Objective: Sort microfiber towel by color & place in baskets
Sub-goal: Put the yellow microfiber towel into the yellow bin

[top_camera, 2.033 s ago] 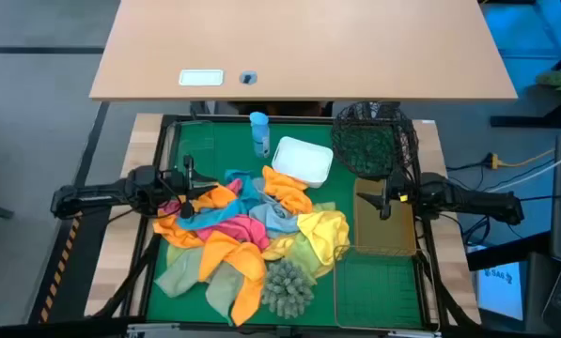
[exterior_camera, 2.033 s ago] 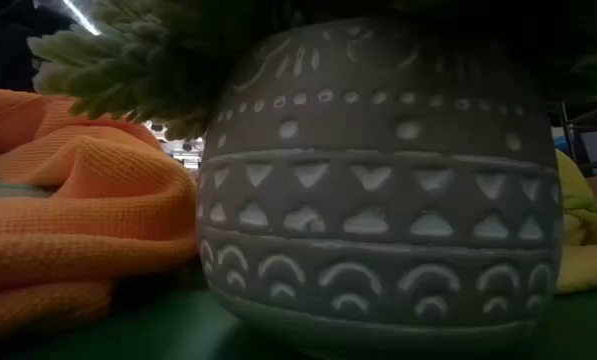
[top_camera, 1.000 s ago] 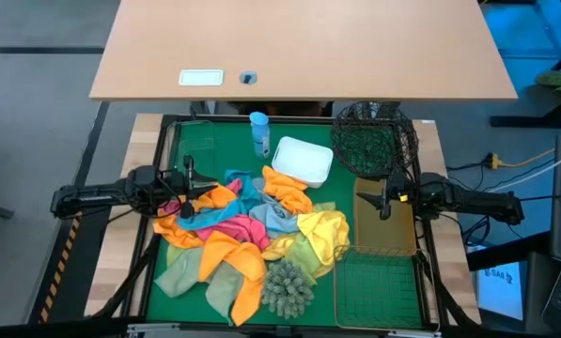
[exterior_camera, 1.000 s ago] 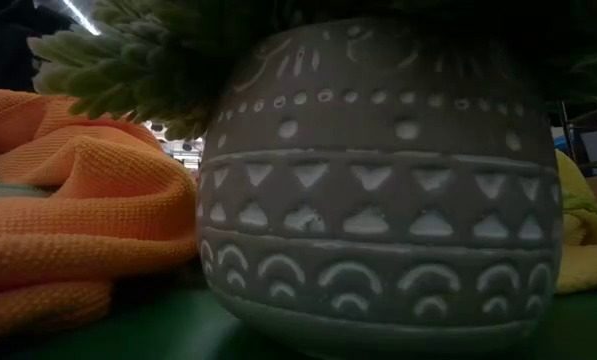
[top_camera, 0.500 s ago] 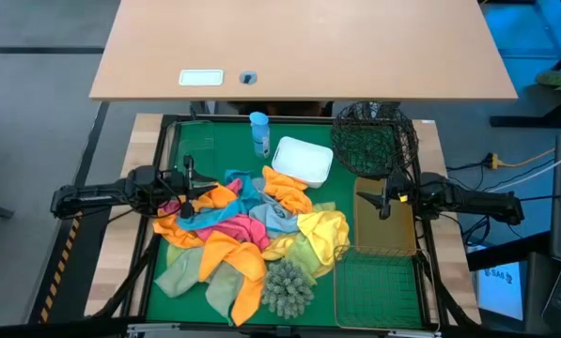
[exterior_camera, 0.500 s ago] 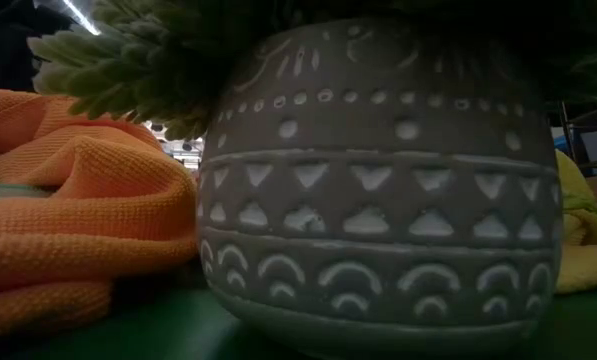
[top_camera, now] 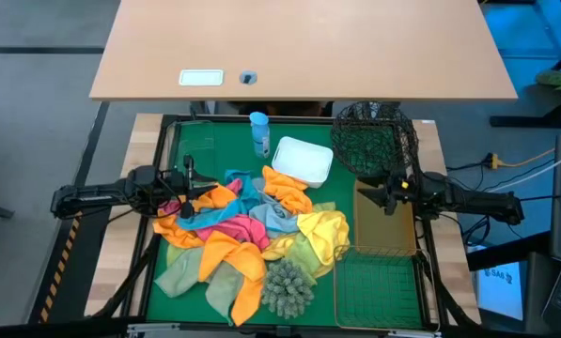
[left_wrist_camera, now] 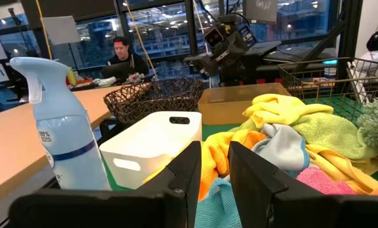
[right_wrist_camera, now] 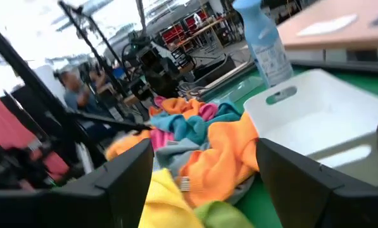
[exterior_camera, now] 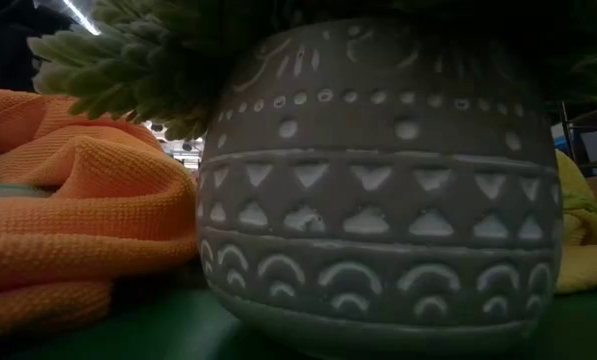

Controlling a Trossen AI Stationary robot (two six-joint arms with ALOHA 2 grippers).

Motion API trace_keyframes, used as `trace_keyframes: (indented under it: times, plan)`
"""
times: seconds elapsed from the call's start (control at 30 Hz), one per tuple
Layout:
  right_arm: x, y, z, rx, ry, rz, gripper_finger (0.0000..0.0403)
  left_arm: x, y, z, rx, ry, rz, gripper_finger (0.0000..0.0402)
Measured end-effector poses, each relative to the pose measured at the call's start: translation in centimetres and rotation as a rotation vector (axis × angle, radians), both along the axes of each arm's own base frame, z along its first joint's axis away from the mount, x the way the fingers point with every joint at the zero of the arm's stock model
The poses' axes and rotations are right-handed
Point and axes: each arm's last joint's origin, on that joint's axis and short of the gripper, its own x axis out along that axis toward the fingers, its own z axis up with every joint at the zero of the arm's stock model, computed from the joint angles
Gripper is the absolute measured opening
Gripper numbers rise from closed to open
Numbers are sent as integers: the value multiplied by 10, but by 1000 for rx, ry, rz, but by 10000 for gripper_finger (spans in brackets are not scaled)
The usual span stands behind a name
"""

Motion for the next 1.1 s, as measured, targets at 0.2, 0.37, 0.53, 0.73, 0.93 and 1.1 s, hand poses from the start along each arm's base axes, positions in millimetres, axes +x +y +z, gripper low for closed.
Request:
trace_keyframes:
  times: [0.2,0.37,0.53,0.73,0.93,1.1]
  plan:
    - [-1,-4,0,13,-3,-133,277,0,0,0,0,0,0,77]
    - [-1,-6,1,35,-21,-205,277,0,0,0,0,-1,0,77]
    - [-3,-5,19,34,-199,-177,277,0,0,0,0,0,1,77]
    - [-5,-3,39,-43,-290,-125,277,0,0,0,0,0,1,77]
    - [9,-2,57,-48,-203,-55,277,0,0,0,-1,0,0,77]
    - [35,0,79,-69,-94,58,277,0,0,0,-1,0,0,77]
